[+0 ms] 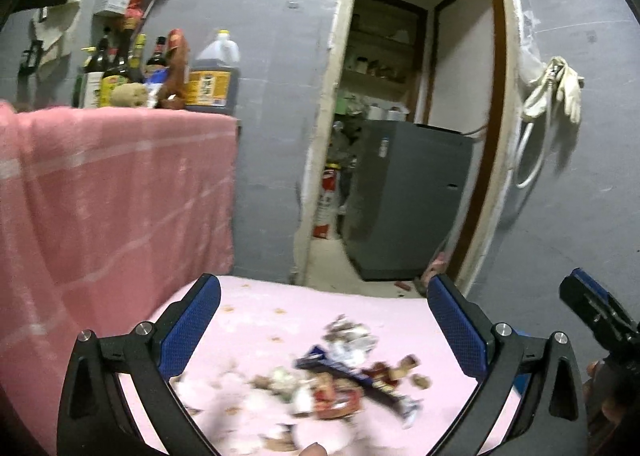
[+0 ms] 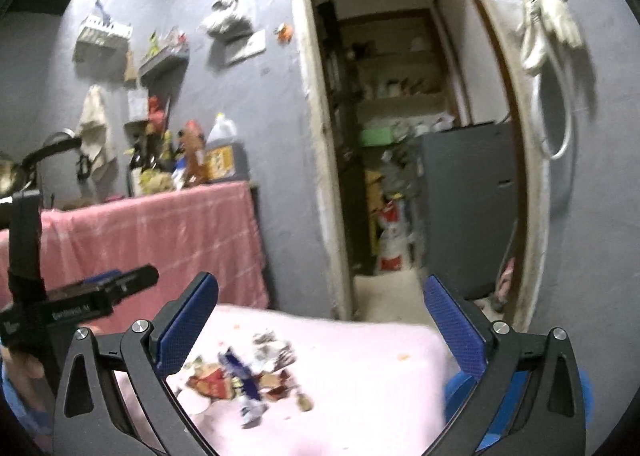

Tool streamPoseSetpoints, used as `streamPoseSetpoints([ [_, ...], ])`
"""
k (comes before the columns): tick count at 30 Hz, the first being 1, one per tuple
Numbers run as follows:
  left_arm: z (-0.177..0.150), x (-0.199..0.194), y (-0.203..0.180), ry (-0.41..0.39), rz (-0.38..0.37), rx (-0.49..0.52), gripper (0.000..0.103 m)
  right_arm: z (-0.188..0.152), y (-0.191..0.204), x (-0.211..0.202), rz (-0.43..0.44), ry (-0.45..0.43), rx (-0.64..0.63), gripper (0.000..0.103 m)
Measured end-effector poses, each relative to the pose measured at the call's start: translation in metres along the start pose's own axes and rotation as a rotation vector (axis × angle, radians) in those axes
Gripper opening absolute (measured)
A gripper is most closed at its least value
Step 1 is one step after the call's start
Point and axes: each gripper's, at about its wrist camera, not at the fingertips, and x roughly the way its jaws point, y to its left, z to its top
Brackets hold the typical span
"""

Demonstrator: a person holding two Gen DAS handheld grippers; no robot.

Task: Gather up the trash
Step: 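Move both tools back over the trash pile on the table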

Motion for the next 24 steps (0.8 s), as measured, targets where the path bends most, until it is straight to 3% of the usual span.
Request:
streamPoseSetpoints([
  [10,-0.035,0.013,0.033,0.085,0.004,0.028,0.101,-0.035,0.005,0.035,0.035,0.117,0.019,0.103],
  [19,-0.066,0.044,0.035,0.265,-0.028,0.074,0.100,-0.054,0.002,0.057,-0.014,0.267,-0.022,0.102],
  [21,-0.070,0.050,0.036,0.300,-0.063,0.059,0.096,-0.061,0.003,0.062,0.008,0.306,-0.026,0.100],
  [24,-0.072,0.057,0.037,0.340,-0.078,0.059,0.083,-0.069,0.003,0.071,0.040,0.355,-0.016,0.087],
])
